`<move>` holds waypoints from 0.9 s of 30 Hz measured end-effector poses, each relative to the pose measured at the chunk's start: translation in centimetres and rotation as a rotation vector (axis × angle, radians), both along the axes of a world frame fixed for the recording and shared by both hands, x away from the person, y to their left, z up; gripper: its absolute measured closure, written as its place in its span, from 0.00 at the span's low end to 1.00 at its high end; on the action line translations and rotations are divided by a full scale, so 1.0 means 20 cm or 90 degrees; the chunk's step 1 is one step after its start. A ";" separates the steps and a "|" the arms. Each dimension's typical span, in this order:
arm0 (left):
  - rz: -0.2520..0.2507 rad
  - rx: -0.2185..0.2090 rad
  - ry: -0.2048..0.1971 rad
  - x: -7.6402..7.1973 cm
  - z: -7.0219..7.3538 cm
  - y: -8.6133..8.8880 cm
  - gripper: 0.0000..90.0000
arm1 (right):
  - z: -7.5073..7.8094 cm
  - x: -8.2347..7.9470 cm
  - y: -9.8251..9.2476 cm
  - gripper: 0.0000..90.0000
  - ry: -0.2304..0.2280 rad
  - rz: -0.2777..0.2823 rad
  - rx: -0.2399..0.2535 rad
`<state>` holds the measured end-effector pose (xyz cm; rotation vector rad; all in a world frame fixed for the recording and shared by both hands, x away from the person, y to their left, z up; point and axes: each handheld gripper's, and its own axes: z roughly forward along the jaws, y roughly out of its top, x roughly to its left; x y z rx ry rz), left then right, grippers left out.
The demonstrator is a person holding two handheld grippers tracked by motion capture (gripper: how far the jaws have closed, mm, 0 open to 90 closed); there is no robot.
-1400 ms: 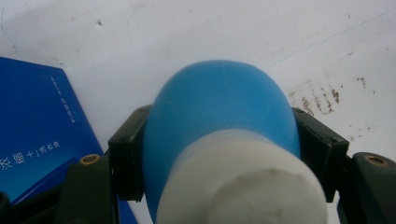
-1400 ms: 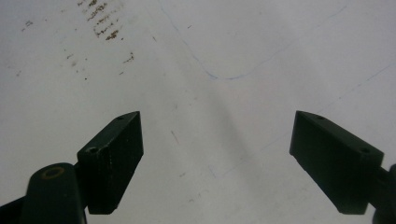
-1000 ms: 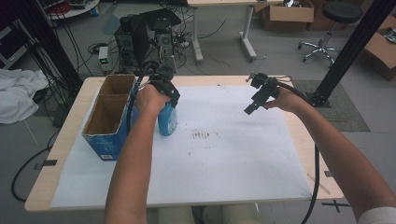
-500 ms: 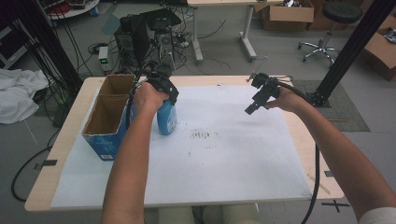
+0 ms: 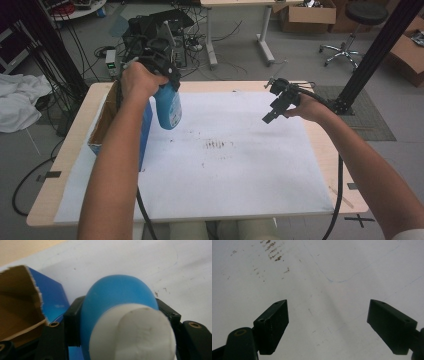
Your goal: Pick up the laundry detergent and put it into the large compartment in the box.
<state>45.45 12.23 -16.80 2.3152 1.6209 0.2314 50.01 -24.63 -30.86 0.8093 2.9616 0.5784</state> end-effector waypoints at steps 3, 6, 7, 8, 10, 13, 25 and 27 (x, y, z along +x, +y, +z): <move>-0.012 0.007 0.005 -0.03 0.09 0.02 0.42 | 0.01 -0.01 0.00 0.19 -0.004 0.004 0.002; -0.012 0.000 0.005 -0.07 0.17 0.05 0.42 | 0.01 -0.02 0.00 0.19 -0.004 0.002 0.003; -0.012 -0.001 0.005 -0.08 0.18 0.05 0.42 | 0.02 -0.02 -0.01 0.19 -0.004 0.002 0.003; -0.010 -0.002 0.003 -0.09 0.20 0.06 0.42 | 0.02 -0.02 -0.01 0.19 -0.005 0.001 0.003; -0.012 0.001 0.001 -0.11 0.23 0.07 0.42 | 0.02 -0.03 -0.01 0.19 -0.006 0.002 0.004; -0.009 0.000 -0.002 -0.15 0.28 0.11 0.42 | 0.03 -0.03 -0.01 0.19 -0.007 0.003 0.004; 0.028 0.006 -0.011 -0.27 0.38 0.27 0.42 | 0.04 -0.06 0.00 0.20 -0.011 0.010 0.006; 0.041 0.012 -0.013 -0.28 0.40 0.29 0.42 | 0.05 -0.07 0.00 0.20 -0.011 0.013 0.005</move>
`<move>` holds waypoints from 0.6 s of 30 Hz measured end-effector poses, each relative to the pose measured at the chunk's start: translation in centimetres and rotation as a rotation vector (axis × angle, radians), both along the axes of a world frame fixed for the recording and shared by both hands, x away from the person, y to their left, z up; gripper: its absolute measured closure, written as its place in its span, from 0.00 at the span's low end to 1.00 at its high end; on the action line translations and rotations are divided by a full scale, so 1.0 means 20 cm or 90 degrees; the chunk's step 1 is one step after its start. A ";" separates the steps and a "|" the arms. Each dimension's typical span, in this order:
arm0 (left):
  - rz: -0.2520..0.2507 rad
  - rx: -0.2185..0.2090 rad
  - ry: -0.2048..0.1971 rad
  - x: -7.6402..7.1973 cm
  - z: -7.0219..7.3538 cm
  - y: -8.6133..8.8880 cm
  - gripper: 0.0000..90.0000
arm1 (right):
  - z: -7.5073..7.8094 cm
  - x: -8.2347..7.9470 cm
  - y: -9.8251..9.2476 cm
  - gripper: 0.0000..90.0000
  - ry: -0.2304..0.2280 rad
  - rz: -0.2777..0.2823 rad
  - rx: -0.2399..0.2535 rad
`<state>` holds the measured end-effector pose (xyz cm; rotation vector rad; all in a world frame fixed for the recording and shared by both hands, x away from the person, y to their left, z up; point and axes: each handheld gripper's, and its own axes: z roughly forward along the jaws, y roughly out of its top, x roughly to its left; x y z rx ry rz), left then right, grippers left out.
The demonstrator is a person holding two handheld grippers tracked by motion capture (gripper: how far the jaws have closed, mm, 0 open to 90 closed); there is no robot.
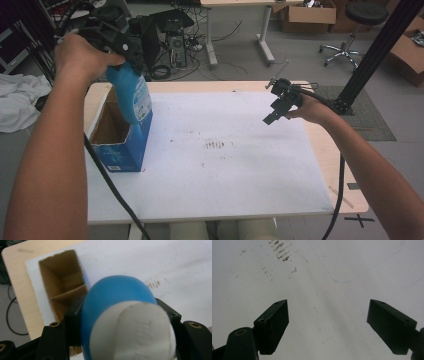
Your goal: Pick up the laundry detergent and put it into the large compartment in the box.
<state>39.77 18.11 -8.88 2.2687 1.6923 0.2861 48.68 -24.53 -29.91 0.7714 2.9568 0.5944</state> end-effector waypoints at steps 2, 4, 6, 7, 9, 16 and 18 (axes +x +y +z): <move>0.019 0.007 0.000 -0.02 0.01 0.04 0.42 | 0.00 0.00 0.00 0.20 0.000 0.000 0.000; 0.039 0.012 0.001 -0.02 0.02 0.06 0.42 | 0.00 -0.01 0.01 0.20 -0.001 0.002 0.001; 0.058 0.017 -0.001 -0.03 0.02 0.09 0.42 | 0.00 -0.01 0.01 0.20 0.000 0.001 0.000; 0.071 0.018 0.000 -0.04 0.02 0.11 0.42 | 0.00 -0.01 0.01 0.20 0.000 0.003 0.000; 0.086 0.022 0.001 -0.05 0.01 0.15 0.42 | 0.00 -0.01 0.01 0.20 0.000 0.002 0.001; 0.118 0.028 -0.005 -0.06 -0.03 0.23 0.42 | 0.00 -0.01 0.01 0.19 -0.001 0.004 -0.001; 0.123 0.033 -0.009 -0.07 -0.05 0.25 0.42 | 0.00 -0.01 0.00 0.19 -0.001 0.001 -0.002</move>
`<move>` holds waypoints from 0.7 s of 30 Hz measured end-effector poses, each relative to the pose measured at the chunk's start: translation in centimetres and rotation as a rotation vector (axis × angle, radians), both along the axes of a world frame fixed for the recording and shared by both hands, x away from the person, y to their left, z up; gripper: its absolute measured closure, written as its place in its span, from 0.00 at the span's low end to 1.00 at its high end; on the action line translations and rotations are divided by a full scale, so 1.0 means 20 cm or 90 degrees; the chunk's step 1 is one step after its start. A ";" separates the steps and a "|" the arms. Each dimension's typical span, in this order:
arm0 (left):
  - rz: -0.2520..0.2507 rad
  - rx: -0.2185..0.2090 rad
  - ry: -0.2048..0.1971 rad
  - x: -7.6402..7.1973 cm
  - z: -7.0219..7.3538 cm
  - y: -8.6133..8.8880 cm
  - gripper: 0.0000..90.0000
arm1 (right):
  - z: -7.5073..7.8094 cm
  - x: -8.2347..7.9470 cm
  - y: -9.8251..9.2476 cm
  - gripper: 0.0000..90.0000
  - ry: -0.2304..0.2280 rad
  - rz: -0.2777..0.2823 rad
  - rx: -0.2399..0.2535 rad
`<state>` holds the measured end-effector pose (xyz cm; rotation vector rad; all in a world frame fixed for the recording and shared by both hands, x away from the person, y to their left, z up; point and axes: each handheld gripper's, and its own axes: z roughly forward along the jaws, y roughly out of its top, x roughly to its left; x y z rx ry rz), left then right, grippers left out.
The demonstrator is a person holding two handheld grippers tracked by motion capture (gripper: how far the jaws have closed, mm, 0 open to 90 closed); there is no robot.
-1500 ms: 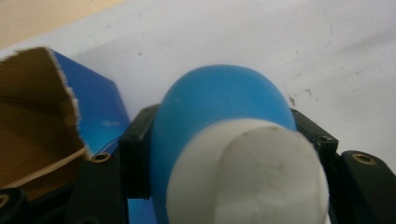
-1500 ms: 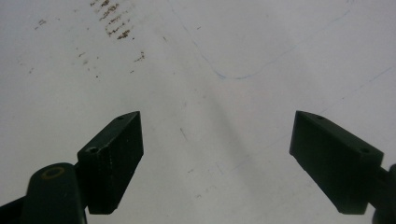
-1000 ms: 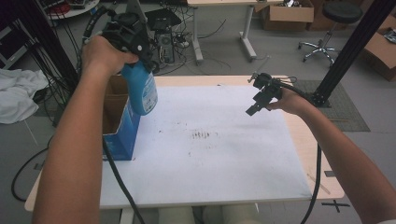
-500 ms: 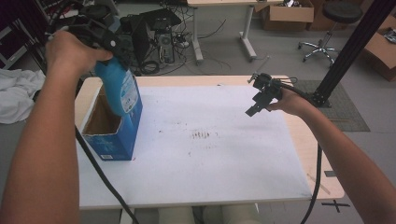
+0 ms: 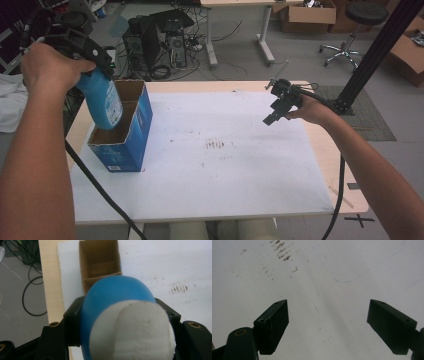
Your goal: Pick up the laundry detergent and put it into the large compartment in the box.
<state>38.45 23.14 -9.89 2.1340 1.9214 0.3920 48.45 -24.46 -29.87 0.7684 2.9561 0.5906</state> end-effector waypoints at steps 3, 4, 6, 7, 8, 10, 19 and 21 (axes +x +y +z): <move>0.001 0.000 -0.001 0.00 -0.02 0.01 0.42 | 0.00 0.00 0.00 0.19 0.000 -0.001 -0.001; 0.001 -0.002 -0.002 0.00 -0.03 0.01 0.42 | 0.00 0.00 0.00 0.19 0.001 0.000 -0.002; 0.001 -0.004 -0.001 0.01 -0.05 0.02 0.42 | 0.00 0.00 0.00 0.19 0.002 -0.001 -0.002; 0.001 -0.004 -0.001 0.01 -0.06 0.02 0.42 | 0.00 0.00 0.00 0.19 0.001 -0.001 -0.003; 0.000 -0.003 0.001 0.01 -0.07 0.03 0.42 | 0.00 0.00 0.00 0.19 0.001 -0.001 -0.002; -0.004 0.001 0.007 0.02 -0.09 0.03 0.42 | -0.01 0.00 0.00 0.19 0.002 0.000 -0.003; -0.008 -0.005 0.027 0.05 -0.22 0.05 0.42 | -0.02 0.00 0.00 0.19 0.006 -0.003 -0.005; -0.008 -0.006 0.033 0.07 -0.26 0.05 0.42 | -0.03 0.01 0.00 0.19 0.010 -0.004 -0.007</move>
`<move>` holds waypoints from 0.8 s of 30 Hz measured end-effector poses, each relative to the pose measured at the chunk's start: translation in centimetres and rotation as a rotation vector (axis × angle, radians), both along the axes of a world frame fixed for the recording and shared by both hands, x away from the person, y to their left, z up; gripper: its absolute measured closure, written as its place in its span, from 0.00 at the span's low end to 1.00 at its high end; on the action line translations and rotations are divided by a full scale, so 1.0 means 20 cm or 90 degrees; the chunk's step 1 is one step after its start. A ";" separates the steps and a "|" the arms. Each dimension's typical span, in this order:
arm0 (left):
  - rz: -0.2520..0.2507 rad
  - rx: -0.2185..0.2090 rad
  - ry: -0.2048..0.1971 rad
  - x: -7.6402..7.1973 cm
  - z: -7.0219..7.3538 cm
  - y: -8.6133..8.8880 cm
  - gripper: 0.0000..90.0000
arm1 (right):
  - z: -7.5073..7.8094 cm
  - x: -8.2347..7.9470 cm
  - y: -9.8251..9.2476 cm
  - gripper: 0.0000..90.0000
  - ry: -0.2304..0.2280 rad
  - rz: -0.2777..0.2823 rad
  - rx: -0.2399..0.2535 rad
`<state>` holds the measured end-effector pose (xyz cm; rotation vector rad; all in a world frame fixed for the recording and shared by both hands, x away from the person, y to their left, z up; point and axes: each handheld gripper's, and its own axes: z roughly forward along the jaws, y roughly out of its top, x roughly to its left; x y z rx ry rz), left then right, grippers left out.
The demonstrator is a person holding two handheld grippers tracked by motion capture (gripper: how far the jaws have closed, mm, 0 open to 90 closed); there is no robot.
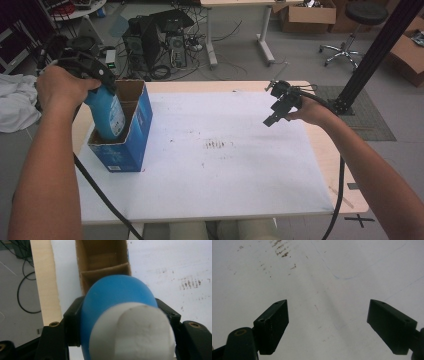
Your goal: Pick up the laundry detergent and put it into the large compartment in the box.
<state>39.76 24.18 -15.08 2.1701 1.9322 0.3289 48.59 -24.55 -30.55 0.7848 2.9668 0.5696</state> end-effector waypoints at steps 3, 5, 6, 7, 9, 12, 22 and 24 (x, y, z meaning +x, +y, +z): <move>0.000 0.002 0.001 0.01 -0.03 0.00 0.42 | -0.01 0.00 0.00 0.19 0.004 -0.003 0.000; -0.001 0.005 0.002 0.02 -0.06 0.01 0.42 | -0.01 0.01 -0.01 0.19 0.004 -0.002 0.000; -0.002 0.006 0.000 0.02 -0.08 0.01 0.42 | -0.02 0.01 -0.01 0.19 0.004 -0.002 0.001; -0.001 0.007 -0.001 0.02 -0.09 0.01 0.42 | -0.02 0.01 -0.01 0.19 0.004 -0.003 0.000; -0.003 0.008 0.007 0.03 -0.13 0.01 0.42 | -0.02 0.01 -0.01 0.19 0.005 -0.007 0.000; -0.004 0.007 0.010 0.04 -0.19 0.01 0.42 | -0.02 0.01 -0.02 0.19 0.005 -0.007 -0.001; -0.011 0.006 0.026 0.06 -0.37 0.00 0.42 | -0.05 0.01 -0.01 0.19 0.013 -0.008 -0.005; -0.009 0.004 0.023 0.06 -0.39 0.00 0.42 | -0.06 0.01 -0.01 0.19 0.014 -0.010 -0.005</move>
